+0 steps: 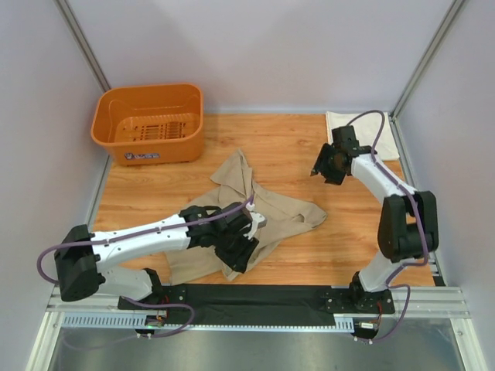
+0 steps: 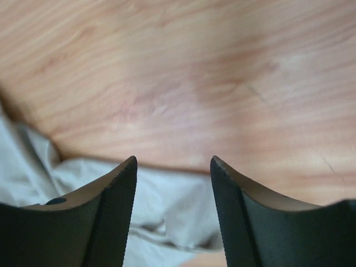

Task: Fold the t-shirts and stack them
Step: Flatten the tshirt out

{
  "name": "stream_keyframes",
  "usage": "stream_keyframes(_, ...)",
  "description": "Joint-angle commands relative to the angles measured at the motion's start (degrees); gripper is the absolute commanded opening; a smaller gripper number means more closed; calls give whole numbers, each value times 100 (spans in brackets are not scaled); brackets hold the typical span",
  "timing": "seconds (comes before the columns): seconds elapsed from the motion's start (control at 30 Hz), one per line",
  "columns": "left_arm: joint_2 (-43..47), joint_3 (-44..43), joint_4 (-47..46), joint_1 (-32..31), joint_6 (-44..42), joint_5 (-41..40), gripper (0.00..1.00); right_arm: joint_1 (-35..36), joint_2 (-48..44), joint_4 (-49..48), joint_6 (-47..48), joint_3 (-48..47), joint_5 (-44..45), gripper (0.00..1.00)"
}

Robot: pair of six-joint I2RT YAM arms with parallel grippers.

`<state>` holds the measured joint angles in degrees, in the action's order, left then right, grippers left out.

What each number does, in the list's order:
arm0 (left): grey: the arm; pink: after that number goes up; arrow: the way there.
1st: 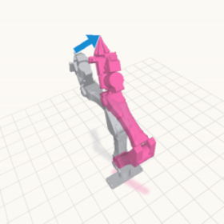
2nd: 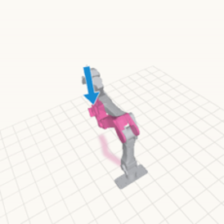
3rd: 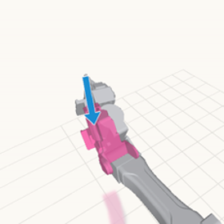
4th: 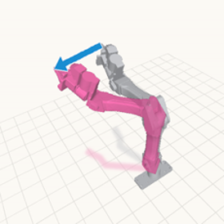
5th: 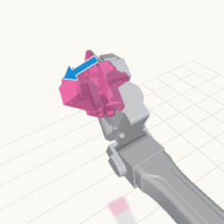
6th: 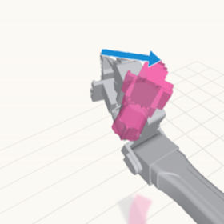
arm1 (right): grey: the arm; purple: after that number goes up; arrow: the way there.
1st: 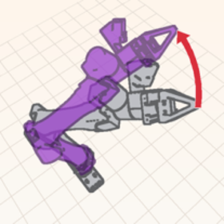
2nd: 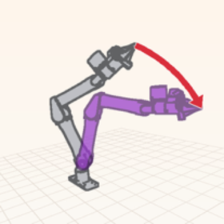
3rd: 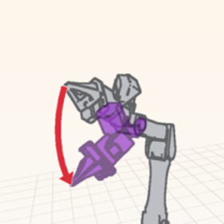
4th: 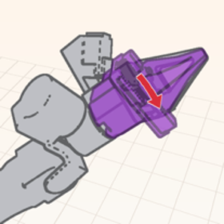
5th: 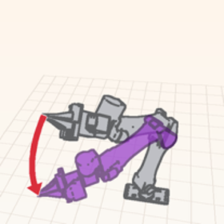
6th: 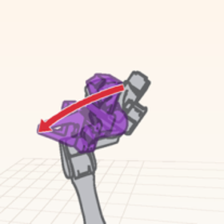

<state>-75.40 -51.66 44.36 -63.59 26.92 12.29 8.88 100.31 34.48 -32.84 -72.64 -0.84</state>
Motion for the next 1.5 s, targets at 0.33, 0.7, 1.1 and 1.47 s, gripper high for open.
stream_keyframes(0.33,-272,-934,-718,2285,181,-299,41,1870,-813,-91,-38,848,-1859,70)
stream_keyframes(0.7,-2495,-1311,-1412,2975,366,528,46,2583,243,568,-91,303,-1225,61)
stream_keyframes(1.1,-3420,-1672,-1334,3327,622,520,45,2592,-649,1156,-56,715,-794,0)
stream_keyframes(1.47,-3157,-2409,-719,3433,297,265,45,2979,-5028,2723,-1269,3282,-1340,36)
